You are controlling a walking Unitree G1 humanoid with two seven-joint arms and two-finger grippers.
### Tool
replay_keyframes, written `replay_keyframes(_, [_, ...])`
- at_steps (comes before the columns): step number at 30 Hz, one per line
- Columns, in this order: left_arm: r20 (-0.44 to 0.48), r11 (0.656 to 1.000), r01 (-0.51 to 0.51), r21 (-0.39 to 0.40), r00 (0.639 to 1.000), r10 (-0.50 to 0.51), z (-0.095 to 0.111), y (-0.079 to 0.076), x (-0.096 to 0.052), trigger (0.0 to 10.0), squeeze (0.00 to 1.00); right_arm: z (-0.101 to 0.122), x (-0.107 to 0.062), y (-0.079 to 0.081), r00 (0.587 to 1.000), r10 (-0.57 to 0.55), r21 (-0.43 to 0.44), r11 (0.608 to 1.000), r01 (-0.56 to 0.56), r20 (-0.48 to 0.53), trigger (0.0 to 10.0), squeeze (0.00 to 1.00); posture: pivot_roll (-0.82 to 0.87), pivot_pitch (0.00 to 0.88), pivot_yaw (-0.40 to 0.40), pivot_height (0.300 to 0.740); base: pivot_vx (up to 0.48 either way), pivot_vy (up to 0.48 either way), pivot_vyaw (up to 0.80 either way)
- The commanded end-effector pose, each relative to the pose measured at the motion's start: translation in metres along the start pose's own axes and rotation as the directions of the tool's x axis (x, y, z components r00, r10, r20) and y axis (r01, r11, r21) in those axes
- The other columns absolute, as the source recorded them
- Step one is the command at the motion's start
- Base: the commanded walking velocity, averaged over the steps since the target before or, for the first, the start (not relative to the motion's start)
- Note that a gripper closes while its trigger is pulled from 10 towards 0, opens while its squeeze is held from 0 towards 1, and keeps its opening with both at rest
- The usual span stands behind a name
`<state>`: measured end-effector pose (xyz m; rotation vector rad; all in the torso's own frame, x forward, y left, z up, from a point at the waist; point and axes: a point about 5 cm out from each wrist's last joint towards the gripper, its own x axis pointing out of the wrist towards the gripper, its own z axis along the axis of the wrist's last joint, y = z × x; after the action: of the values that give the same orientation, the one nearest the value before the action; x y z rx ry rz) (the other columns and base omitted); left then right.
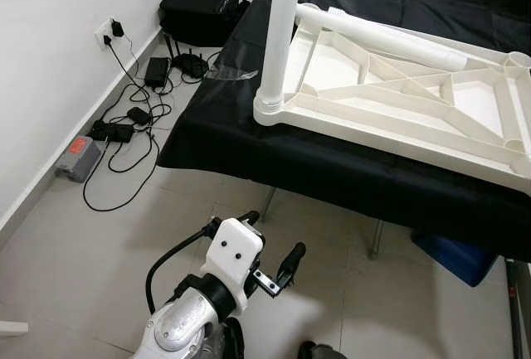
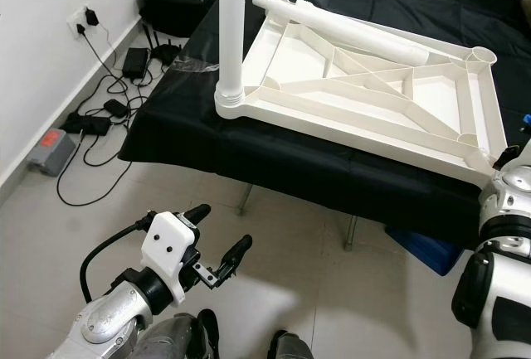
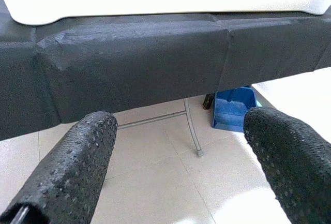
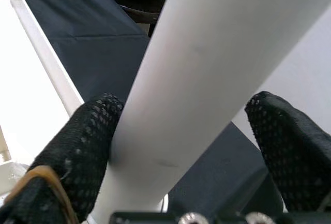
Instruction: Building children table
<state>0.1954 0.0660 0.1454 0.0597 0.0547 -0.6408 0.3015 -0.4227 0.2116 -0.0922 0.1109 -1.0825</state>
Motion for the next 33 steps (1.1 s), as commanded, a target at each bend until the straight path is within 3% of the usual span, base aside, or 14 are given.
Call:
replay_keyframes(1, [-0.021,1.0,0.011,0.008,1.0,-0.011,-0.005,-0.002,-0.001,10.0,0.0,-0.004,0.001,-0.011,0.996,-0.085,0.006,0.996,0.085,0.002,10.0,1.0,0.15,0.209,-0.075,0.74,0.0,0.0,0.0])
replay_keyframes(10, [-0.024,1.0,0.013,0.006,1.0,-0.012,-0.007,-0.001,0.0,10.0,0.0,0.003,-0.009,0.002,0.991,-0.09,0.051,0.995,0.085,0.101,10.0,1.0,0.14,0.197,-0.071,0.74,0.0,0.0,0.0])
replay_keyframes(11, [-0.026,1.0,0.013,0.007,1.0,-0.012,-0.008,0.0,0.001,10.0,0.0,0.001,-0.024,0.014,0.989,-0.037,0.042,0.999,0.031,0.142,10.0,0.69,0.13,0.187,-0.063,0.74,0.0,0.0,0.0])
replay_keyframes(14, [-0.026,1.0,0.013,0.007,1.0,-0.012,-0.008,0.0,0.001,10.0,0.0,0.001,-0.024,0.014,0.989,-0.037,0.042,0.999,0.031,0.142,10.0,0.69,0.13,0.187,-0.063,0.74,0.0,0.0,0.0])
replay_keyframes(15, [-0.029,1.0,0.013,0.01,1.0,-0.013,-0.009,0.002,0.003,10.0,0.0,-0.004,-0.046,0.025,0.987,0.024,0.03,0.999,-0.029,0.16,10.0,0.0,0.12,0.185,-0.055,0.74,0.0,0.0,0.0])
replay_keyframes(19, [-0.034,1.0,0.014,0.018,0.999,-0.013,-0.011,0.005,0.005,10.0,0.0,-0.027,-0.102,0.037,0.974,0.175,-0.009,0.984,-0.175,0.146,10.0,0.0,0.12,0.179,-0.05,0.74,0.0,0.0,0.0])
replay_keyframes(21, [-0.034,1.0,0.014,0.018,0.999,-0.013,-0.011,0.005,0.005,10.0,0.0,-0.027,-0.102,0.037,0.974,0.175,-0.009,0.984,-0.175,0.146,10.0,0.0,0.12,0.179,-0.05,0.74,0.0,0.0,0.0])
replay_keyframes(22, [-0.036,1.0,0.009,0.025,0.999,-0.008,-0.012,0.007,0.007,10.0,0.0,-0.047,-0.152,0.043,0.914,0.361,-0.01,0.931,-0.366,0.186,10.0,0.0,0.11,0.175,-0.045,0.74,0.0,0.0,0.0])
replay_keyframes(24, [-0.036,1.0,0.009,0.025,0.999,-0.008,-0.012,0.007,0.007,10.0,0.0,-0.047,-0.152,0.043,0.914,0.361,-0.01,0.931,-0.366,0.186,10.0,0.0,0.11,0.175,-0.045,0.74,0.0,0.0,0.0])
replay_keyframes(26, [-0.037,1.0,0.003,0.027,0.999,-0.002,-0.013,0.009,0.008,10.0,0.0,-0.061,-0.192,0.055,0.787,0.568,-0.006,0.812,-0.584,0.24,10.0,0.0,0.1,0.164,-0.035,0.74,0.0,0.0,0.0])
replay_keyframes(28, [-0.037,1.0,0.003,0.027,0.999,-0.002,-0.013,0.009,0.008,10.0,0.0,-0.061,-0.192,0.055,0.787,0.568,-0.006,0.812,-0.584,0.24,10.0,0.0,0.1,0.164,-0.035,0.74,0.0,0.0,0.0])
replay_keyframes(29, [-0.037,1.0,0.0,0.028,0.999,0.001,-0.015,0.01,0.009,10.0,0.0,-0.067,-0.215,0.066,0.695,0.676,-0.006,0.718,-0.696,0.245,10.0,0.0,0.1,0.15,-0.032,0.74,0.0,0.0,0.0])
replay_keyframes(32, [-0.037,1.0,0.0,0.028,0.999,0.001,-0.015,0.01,0.009,10.0,0.0,-0.067,-0.215,0.066,0.695,0.676,-0.006,0.718,-0.696,0.245,10.0,0.0,0.1,0.15,-0.032,0.74,0.0,0.0,0.0])
replay_keyframes(33, [-0.037,1.0,-0.004,0.028,0.999,0.005,-0.016,0.012,0.01,10.0,0.0,-0.073,-0.237,0.074,0.603,0.762,-0.016,0.624,-0.781,0.237,10.0,0.0,0.1,0.137,-0.024,0.74,0.0,0.0,-0.8])
